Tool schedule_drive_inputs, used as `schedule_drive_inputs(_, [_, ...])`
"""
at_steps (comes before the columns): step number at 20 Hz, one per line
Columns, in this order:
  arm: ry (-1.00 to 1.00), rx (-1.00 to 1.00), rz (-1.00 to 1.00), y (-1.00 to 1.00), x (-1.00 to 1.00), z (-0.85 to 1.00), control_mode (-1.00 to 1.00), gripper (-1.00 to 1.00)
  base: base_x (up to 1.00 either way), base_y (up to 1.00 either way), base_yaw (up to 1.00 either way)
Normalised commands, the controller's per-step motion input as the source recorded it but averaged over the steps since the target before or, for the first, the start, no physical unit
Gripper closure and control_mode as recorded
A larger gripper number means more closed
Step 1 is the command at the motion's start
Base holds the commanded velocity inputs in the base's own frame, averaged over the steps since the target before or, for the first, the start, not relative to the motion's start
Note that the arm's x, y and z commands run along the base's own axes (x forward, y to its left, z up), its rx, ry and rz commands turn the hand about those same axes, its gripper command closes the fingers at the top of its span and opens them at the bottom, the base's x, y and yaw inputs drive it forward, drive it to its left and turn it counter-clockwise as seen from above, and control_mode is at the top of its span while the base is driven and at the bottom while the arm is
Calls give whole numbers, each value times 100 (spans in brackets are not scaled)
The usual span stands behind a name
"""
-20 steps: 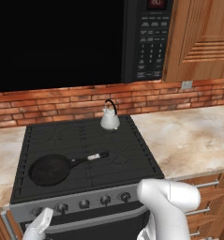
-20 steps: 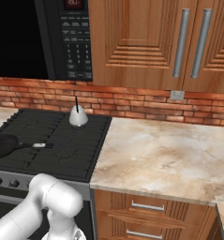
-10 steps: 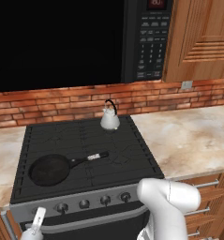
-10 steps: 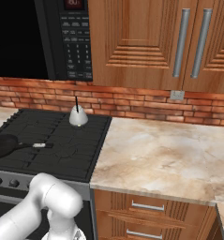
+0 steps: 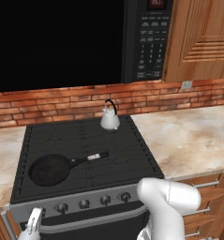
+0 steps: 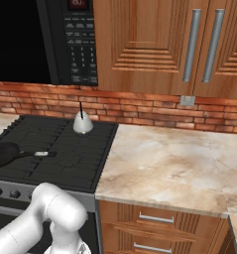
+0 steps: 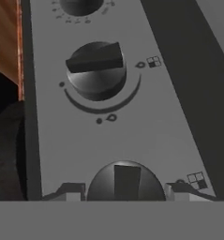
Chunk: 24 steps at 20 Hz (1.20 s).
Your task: Pick the pan from the cabinet and place it on the stove. Then turn on the stove burner for the pan.
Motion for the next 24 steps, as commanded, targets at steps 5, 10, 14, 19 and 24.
schedule_drive_inputs(5, [0, 0, 0, 0, -19, 3, -100, -100, 0, 0, 0])
schedule_drive_inputs(10, [0, 0, 0, 2, -44, 9, -100, -100, 0, 0, 0])
schedule_drive_inputs(14, [0, 0, 0, 13, -52, 2, -100, -100, 0, 0, 0])
schedule_drive_inputs(19, [0, 0, 0, 17, -57, 3, -100, -100, 0, 0, 0])
schedule_drive_inputs(24, [0, 0, 0, 19, -51, 5, -100, -100, 0, 0, 0])
